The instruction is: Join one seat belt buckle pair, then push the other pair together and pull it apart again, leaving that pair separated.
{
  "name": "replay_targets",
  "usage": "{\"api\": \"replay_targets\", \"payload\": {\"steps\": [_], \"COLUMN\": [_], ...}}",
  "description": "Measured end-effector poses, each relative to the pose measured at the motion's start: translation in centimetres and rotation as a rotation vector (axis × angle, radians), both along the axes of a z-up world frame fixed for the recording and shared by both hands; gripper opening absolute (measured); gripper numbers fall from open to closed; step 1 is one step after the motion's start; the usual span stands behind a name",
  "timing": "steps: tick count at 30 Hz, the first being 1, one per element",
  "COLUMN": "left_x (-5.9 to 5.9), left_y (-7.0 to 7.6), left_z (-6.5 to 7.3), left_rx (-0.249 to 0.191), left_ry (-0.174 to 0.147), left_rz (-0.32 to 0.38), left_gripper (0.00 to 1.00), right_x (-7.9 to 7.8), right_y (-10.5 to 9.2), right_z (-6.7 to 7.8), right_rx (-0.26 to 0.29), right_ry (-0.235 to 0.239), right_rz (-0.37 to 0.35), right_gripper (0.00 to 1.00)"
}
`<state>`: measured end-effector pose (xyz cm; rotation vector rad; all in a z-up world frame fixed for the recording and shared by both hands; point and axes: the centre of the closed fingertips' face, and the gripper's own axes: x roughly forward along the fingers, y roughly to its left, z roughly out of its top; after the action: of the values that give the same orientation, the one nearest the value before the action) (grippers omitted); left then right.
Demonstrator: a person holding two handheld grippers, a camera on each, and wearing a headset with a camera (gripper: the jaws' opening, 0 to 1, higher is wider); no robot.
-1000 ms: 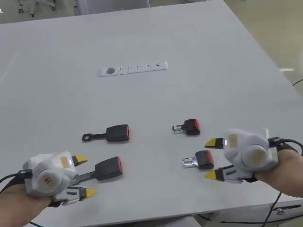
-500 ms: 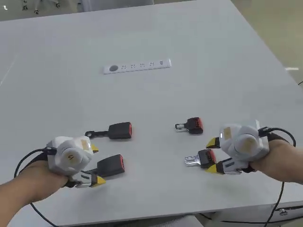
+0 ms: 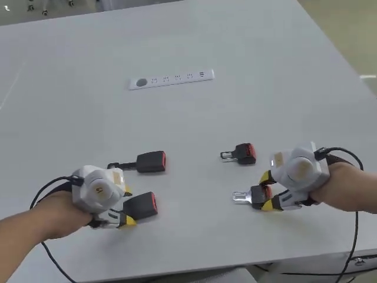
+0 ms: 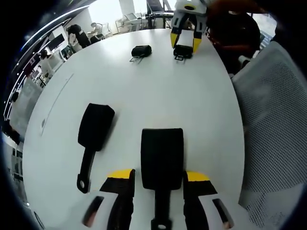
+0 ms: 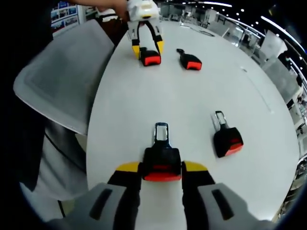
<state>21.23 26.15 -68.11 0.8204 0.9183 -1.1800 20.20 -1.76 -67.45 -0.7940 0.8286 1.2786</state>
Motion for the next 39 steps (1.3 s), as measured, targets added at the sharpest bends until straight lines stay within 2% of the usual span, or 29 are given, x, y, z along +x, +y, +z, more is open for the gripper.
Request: {"api": "replay_targets", "payload": {"steps": [3, 4, 9, 11, 17, 23, 34, 39], "left_x": [-0.6, -0.4, -0.4, -0.6, -0.6, -0.8, -0.7, -0.7], "left_y": [-0.2, -0.2, -0.3, -0.4, -0.5, -0.7, -0.7, -0.6], "left_z": [-0.1, -0.1, -0.1, -0.1, -0.1, -0.2, -0.3, -0.3], "left_rx": [0.001, 0.003, 0.015, 0.029, 0.055, 0.082, 0.095, 0.093], "left_ry": [0.034, 0.023, 0.028, 0.014, 0.024, 0.022, 0.044, 0.045], "left_rz": [-0.029, -0.032, -0.060, -0.103, -0.123, -0.174, -0.173, -0.164], "left_gripper": [0.34, 0.34, 0.33, 0.33, 0.32, 0.32, 0.32, 0.32], "right_x": [-0.1, -0.1, 0.0, 0.0, -0.1, -0.2, -0.1, 0.1], "right_y": [0.1, 0.1, 0.0, -0.1, -0.1, -0.1, 0.2, 1.9], "right_z": [-0.5, -0.5, -0.5, -0.6, -0.7, -0.7, -0.7, -0.7], "right_rx": [-0.022, -0.021, -0.018, -0.011, -0.001, 0.003, -0.009, 0.010], "right_ry": [-0.006, -0.011, 0.007, 0.015, 0.033, 0.032, 0.031, 0.033], "right_rz": [0.028, 0.031, 0.048, 0.052, 0.058, 0.068, 0.046, 0.036], "right_gripper": [0.34, 0.34, 0.33, 0.33, 0.32, 0.33, 0.33, 0.33]}}
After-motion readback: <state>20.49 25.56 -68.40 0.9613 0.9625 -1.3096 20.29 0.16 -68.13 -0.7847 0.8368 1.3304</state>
